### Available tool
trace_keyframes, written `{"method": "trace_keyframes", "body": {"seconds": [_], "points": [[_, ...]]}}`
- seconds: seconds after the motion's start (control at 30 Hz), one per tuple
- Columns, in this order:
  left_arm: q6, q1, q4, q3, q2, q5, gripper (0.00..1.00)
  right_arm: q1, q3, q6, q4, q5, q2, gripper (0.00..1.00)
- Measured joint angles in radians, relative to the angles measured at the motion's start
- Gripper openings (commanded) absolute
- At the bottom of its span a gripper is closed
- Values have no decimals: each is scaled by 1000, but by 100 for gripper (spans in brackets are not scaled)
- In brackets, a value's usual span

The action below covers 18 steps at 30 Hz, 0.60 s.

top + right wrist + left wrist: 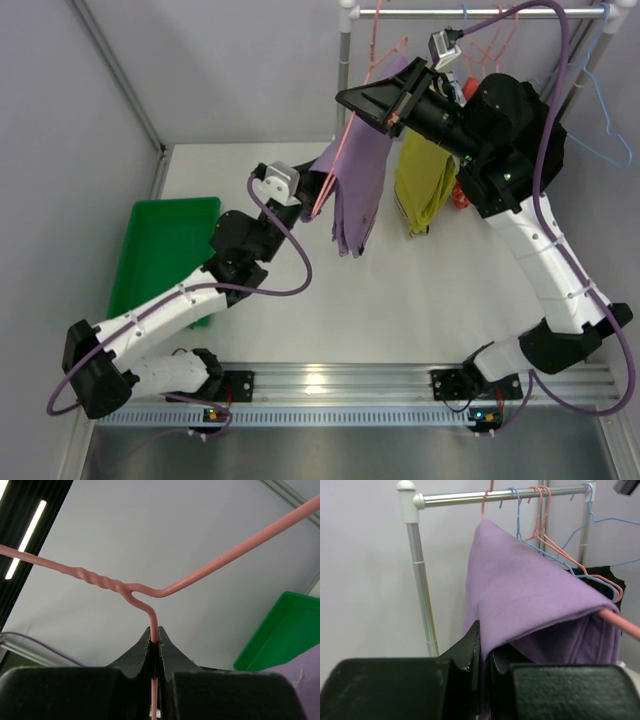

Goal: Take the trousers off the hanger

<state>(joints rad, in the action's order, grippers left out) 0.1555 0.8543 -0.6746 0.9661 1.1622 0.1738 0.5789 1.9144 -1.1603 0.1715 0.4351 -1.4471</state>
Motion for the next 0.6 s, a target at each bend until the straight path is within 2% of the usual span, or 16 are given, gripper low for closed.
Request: {"method": "trace_keyframes", "body": {"seconds": [0.07, 0.27, 0.47, 0.6], "points": [[-19, -15, -5, 7, -4, -3, 0, -1, -29, 1, -14, 4, 14, 0], [-90, -77, 10, 22, -23, -20, 0, -8, -97, 52, -33, 34, 50, 0], [-248, -200, 153, 71, -84, -61, 0, -31, -279, 168, -60, 76, 138, 0], [-364, -238, 268, 124, -113, -110, 0, -32, -426, 254, -118, 77, 179, 0]]}}
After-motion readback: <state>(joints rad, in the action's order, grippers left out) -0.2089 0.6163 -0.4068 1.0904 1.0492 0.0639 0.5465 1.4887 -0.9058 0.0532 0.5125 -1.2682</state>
